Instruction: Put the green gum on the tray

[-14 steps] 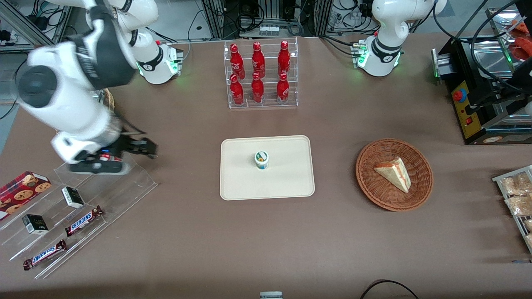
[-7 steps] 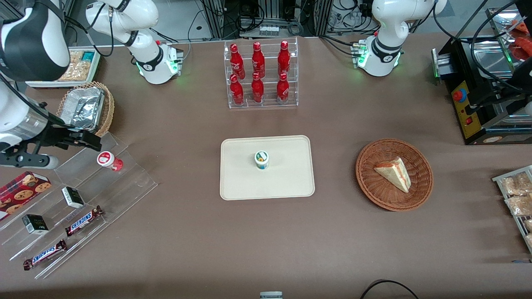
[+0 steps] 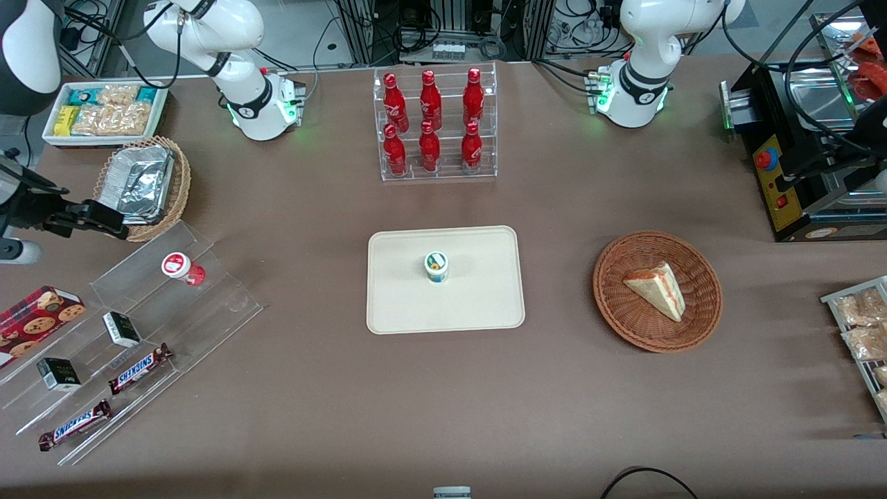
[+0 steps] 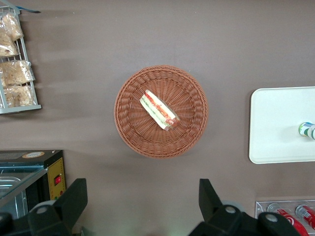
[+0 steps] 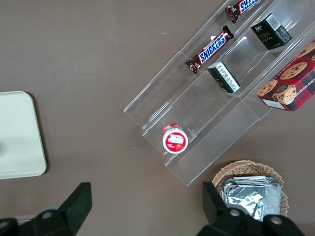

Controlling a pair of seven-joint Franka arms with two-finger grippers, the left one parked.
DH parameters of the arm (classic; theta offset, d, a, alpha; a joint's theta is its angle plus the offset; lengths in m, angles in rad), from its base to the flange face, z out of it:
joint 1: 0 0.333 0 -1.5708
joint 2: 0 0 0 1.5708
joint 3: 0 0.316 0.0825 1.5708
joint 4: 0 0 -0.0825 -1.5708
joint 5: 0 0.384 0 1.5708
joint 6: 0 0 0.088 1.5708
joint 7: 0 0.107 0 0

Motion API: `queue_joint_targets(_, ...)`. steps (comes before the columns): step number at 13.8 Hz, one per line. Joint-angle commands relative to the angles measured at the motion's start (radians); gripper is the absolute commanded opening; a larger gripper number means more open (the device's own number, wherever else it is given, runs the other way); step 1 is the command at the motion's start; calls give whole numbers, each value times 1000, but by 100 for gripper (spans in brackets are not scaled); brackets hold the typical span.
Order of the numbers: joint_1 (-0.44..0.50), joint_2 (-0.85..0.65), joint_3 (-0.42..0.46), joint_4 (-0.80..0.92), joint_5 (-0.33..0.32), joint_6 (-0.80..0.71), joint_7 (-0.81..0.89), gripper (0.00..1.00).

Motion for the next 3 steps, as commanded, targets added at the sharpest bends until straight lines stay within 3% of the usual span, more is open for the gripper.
queue_joint_targets(1,-17,-9,10,4,21,-15,-22,100)
queue_joint_targets(3,-11,-9,10,9,19,-16,-19,100)
